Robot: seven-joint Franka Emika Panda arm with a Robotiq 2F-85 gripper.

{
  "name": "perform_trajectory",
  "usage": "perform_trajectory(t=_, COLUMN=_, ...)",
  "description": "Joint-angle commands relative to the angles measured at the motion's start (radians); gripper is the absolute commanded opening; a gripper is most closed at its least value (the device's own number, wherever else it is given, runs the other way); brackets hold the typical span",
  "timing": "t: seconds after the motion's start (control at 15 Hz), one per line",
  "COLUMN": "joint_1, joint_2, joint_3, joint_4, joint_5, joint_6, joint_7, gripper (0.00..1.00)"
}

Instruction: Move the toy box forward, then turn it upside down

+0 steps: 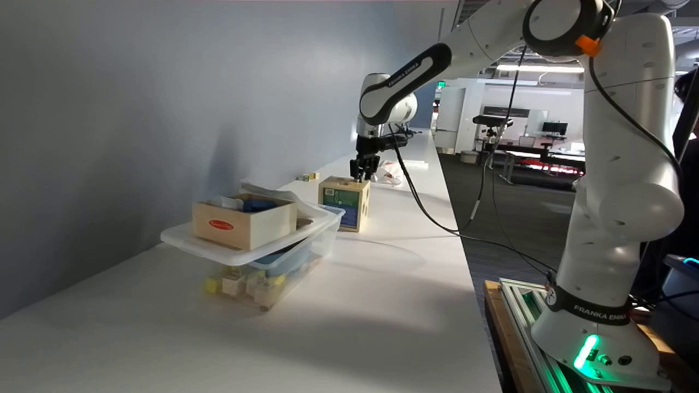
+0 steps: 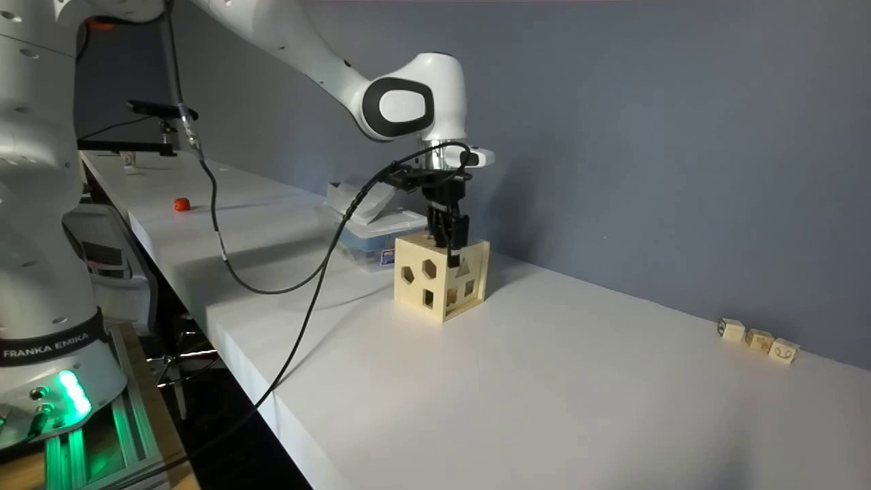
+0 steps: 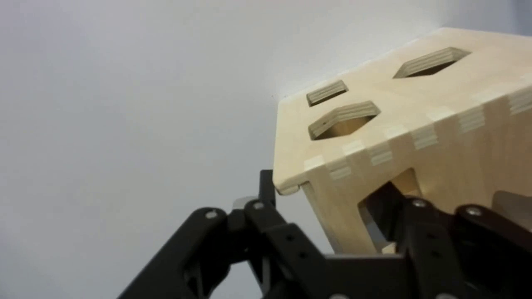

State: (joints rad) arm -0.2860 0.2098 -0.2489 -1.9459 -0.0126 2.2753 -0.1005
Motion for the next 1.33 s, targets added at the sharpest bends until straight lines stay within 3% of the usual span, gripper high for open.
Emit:
perform_trajectory(t=0.0, joint_1=-0.012, joint_2=0.004, joint_3=0.011, joint_4=0.041, joint_5=0.075, joint_6=-0.084, joint_7=-0.010, gripper=0.26)
perform_trajectory(t=0.33, joint_1=-0.007, joint_2=0.082, joint_3=0.015, joint_4=0.161, joint_5=0.148, joint_6=-0.197, joint_7=0.073, gripper=0.23)
perform_trajectory(t=0.53, joint_1=0.012, joint_2=0.133, joint_3=-0.004, joint_4=0.250, joint_5=0.063, joint_6=-0.259, joint_7=0.172, gripper=0.23)
perform_trajectory(t=0.6, joint_1=0.013, joint_2=0.126, joint_3=0.000, joint_4=0.253, joint_5=0.045, joint_6=-0.235, joint_7=0.147, gripper=0.23)
perform_trajectory(t=0.67, joint_1=0.002, joint_2=0.100, joint_3=0.010, joint_4=0.191, joint_5=0.079, joint_6=-0.211, joint_7=0.120, gripper=0.48)
perform_trajectory(t=0.87, joint_1=0.004, joint_2=0.125, joint_3=0.010, joint_4=0.227, joint_5=0.061, joint_6=-0.211, joint_7=0.130, gripper=0.48)
perform_trajectory(t=0.93, joint_1=0.007, joint_2=0.126, joint_3=0.014, joint_4=0.244, joint_5=0.084, joint_6=-0.253, joint_7=0.166, gripper=0.23)
perform_trajectory(t=1.0, joint_1=0.022, joint_2=0.139, joint_3=0.004, joint_4=0.277, joint_5=0.090, joint_6=-0.298, joint_7=0.278, gripper=0.23)
perform_trajectory(t=1.27, joint_1=0.062, joint_2=0.172, joint_3=-0.001, joint_4=0.368, joint_5=0.083, joint_6=-0.370, joint_7=0.530, gripper=0.23)
